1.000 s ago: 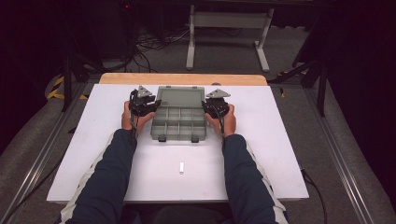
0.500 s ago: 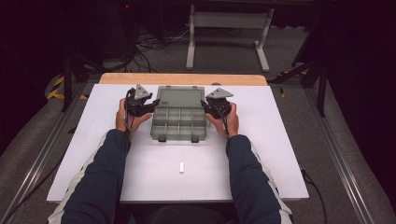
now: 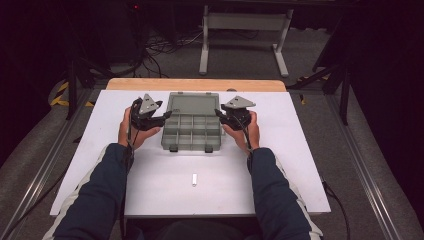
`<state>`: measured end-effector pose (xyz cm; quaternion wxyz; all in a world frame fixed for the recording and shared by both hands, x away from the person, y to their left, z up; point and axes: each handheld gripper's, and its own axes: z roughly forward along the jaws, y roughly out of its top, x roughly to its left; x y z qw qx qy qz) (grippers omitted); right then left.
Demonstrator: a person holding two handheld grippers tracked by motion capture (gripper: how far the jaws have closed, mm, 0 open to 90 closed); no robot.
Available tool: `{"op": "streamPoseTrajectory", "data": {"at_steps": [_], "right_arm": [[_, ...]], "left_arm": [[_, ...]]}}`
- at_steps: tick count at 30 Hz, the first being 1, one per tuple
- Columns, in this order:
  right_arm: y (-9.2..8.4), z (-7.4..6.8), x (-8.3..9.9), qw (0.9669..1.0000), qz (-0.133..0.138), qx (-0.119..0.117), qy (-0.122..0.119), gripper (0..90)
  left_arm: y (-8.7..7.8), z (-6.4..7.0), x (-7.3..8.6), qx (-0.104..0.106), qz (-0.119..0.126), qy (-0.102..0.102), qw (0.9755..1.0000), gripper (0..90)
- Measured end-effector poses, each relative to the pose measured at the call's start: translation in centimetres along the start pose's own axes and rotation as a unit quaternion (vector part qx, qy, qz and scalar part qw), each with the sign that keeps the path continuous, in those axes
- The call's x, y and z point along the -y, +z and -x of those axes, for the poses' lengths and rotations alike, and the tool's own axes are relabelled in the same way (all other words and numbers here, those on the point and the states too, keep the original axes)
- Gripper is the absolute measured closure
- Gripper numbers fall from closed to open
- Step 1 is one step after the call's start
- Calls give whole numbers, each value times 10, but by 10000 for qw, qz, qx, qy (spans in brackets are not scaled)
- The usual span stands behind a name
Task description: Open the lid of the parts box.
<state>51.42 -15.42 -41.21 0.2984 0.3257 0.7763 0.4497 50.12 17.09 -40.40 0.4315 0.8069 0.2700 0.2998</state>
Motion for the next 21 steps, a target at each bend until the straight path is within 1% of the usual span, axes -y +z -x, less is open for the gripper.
{"op": "streamPoseTrajectory", "data": {"at_steps": [4, 6, 7, 9, 10, 11, 12, 13, 15, 17, 18, 20, 21], "right_arm": [[-6, -2, 0, 10000, 58, -68, -23, 654], [-10, -4, 1, 9999, 96, -122, -60, 642], [-12, -5, 1, 9998, 109, -130, -104, 639], [-13, -6, 1, 9998, 117, -130, -132, 635], [-16, -8, 1, 9996, 141, -174, -187, 621], [-16, -8, 1, 9996, 141, -174, -187, 621], [-17, -9, 1, 9995, 154, -204, -210, 617], [-19, -11, 2, 9993, 161, -225, -236, 611], [-22, -13, 3, 9990, 197, -269, -282, 595], [-26, -16, 3, 9987, 246, -277, -347, 572], [-27, -17, 4, 9986, 266, -300, -352, 558], [-31, -19, 5, 9983, 276, -312, -396, 519], [-34, -22, 6, 9979, 286, -342, -468, 490]], "left_arm": [[-6, 4, 0, -2, 56, 85, 9999, 450], [-9, 7, 0, 48, 129, 84, 9999, 440], [-11, 9, -1, 80, 137, 139, 9998, 434], [-13, 11, -1, 90, 152, 164, 9997, 430], [-14, 12, -1, 97, 157, 225, 9996, 427], [-16, 13, -1, 84, 172, 296, 9994, 427], [-17, 15, 0, 95, 172, 289, 9994, 425], [-18, 16, 1, 106, 184, 331, 9992, 420], [-21, 18, 3, 133, 228, 292, 9992, 403], [-24, 19, 5, 175, 273, 296, 9990, 394], [-27, 20, 7, 186, 323, 260, 9990, 388], [-30, 21, 9, 200, 371, 254, 9988, 372], [-31, 22, 10, 205, 398, 259, 9987, 363]]}}
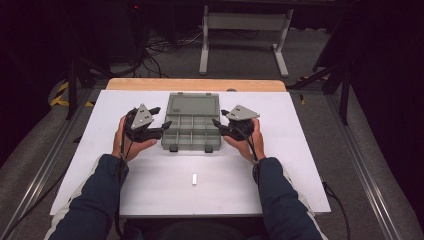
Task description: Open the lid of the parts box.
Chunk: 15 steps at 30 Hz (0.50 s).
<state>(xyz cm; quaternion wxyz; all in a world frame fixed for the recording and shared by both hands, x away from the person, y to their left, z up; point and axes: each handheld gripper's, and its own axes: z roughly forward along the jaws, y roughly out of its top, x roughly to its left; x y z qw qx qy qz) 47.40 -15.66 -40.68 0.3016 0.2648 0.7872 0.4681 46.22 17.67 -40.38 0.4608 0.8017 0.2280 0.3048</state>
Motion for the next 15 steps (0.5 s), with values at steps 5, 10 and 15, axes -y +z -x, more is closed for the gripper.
{"op": "streamPoseTrajectory", "data": {"at_steps": [5, 10, 15], "right_arm": [[-6, -4, 5, 9999, 63, -87, 0, 437], [-15, -9, 7, 9998, 154, -109, -26, 365], [-22, -13, 9, 9996, 196, -183, -113, 327]], "left_arm": [[-9, 6, 5, 167, 144, -14, 9998, 332], [-17, 15, 8, 233, 176, 136, 9995, 291], [-21, 20, 11, 256, 237, 206, 9992, 248]]}}
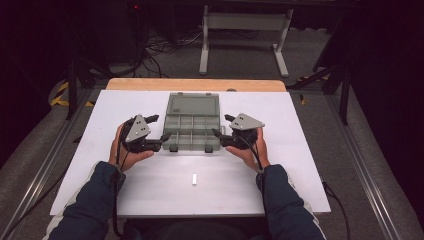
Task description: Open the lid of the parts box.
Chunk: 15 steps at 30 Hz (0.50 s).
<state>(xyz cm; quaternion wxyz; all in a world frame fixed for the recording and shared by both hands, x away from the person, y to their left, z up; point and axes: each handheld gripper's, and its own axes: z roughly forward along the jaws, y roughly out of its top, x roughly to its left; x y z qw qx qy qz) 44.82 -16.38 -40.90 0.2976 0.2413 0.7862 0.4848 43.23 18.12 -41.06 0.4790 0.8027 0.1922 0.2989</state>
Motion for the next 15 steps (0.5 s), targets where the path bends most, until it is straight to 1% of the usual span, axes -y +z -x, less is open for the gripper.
{"op": "streamPoseTrajectory", "data": {"at_steps": [2, 4, 5, 6, 7, 8, 10, 11, 12, 14, 15], "right_arm": [[-4, -4, 0, 9999, 37, -46, -94, 298], [-5, -5, 0, 9999, 26, -69, -107, 287], [-7, -7, 0, 9999, 22, -79, -120, 265], [-8, -8, 0, 9998, 16, -123, -145, 260], [-9, -13, 1, 9996, -35, -166, -207, 245], [-9, -13, 1, 9996, -35, -166, -207, 245], [-11, -18, 2, 9993, -76, -275, -256, 226], [-11, -18, 2, 9993, -76, -275, -256, 226], [-12, -22, 3, 9989, -106, -359, -280, 213], [-12, -24, 4, 9988, -120, -384, -292, 208], [-13, -28, 4, 9984, -145, -428, -353, 204]], "left_arm": [[-2, 2, 1, 34, 33, -12, 10000, 235], [-3, 5, 2, 62, 8, -13, 10000, 222], [-4, 6, 3, 85, 20, -10, 10000, 210], [-4, 8, 4, 100, 16, 12, 9999, 209], [-5, 9, 5, 136, 3, 25, 9999, 188], [-6, 11, 6, 140, 2, 33, 9999, 188], [-7, 13, 6, 150, 24, 58, 9999, 170], [-8, 14, 7, 180, 70, 8, 9998, 170], [-9, 15, 8, 195, 88, -12, 9998, 164], [-11, 18, 10, 200, 76, 33, 9998, 162], [-12, 19, 11, 216, 63, 58, 9997, 157]]}}
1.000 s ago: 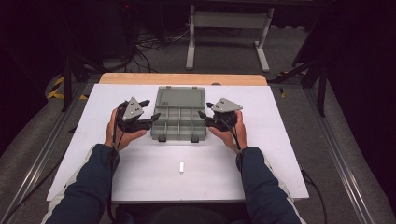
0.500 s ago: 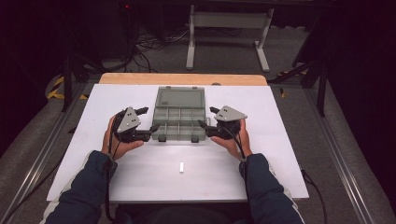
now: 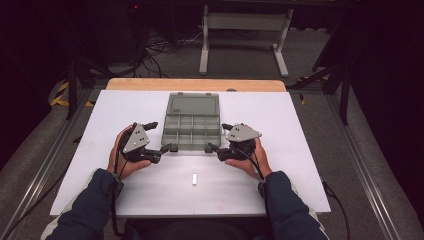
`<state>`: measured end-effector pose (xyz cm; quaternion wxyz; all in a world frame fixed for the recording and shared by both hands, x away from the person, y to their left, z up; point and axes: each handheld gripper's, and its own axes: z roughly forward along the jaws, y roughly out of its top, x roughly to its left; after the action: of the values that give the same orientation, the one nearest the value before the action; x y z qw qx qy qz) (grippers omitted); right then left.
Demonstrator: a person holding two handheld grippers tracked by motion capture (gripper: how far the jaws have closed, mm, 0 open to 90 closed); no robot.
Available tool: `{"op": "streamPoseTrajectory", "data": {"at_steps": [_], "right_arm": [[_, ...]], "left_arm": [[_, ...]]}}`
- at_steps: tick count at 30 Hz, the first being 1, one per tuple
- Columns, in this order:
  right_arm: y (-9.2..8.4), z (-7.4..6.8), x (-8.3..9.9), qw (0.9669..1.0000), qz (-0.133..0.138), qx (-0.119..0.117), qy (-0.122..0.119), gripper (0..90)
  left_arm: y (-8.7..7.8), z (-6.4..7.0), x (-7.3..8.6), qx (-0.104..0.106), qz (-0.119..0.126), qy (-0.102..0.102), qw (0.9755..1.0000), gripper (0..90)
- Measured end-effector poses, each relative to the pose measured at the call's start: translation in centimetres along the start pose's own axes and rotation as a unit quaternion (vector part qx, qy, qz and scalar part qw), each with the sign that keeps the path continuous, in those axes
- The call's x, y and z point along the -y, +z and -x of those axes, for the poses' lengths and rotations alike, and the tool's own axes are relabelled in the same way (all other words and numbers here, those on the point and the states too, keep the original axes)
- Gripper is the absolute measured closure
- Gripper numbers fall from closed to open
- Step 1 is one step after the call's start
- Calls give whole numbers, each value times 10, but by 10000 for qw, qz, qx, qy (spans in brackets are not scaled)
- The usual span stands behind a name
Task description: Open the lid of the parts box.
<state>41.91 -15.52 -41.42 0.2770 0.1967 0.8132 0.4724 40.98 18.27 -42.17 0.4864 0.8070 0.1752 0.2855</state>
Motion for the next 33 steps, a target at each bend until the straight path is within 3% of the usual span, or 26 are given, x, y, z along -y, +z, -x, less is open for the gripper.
{"op": "streamPoseTrajectory", "data": {"at_steps": [18, 26, 33], "right_arm": [[-11, -28, 2, 9985, -76, -534, -93, 201], [-10, -39, 6, 9965, -191, -799, -152, 199], [-7, -47, 10, 9929, -358, -1130, -116, 193]], "left_arm": [[-26, 17, 17, 113, 41, 10, 9999, 139], [-35, 27, 26, 240, -26, 19, 9997, 132], [-43, 35, 37, 253, -136, -17, 9996, 114]]}}
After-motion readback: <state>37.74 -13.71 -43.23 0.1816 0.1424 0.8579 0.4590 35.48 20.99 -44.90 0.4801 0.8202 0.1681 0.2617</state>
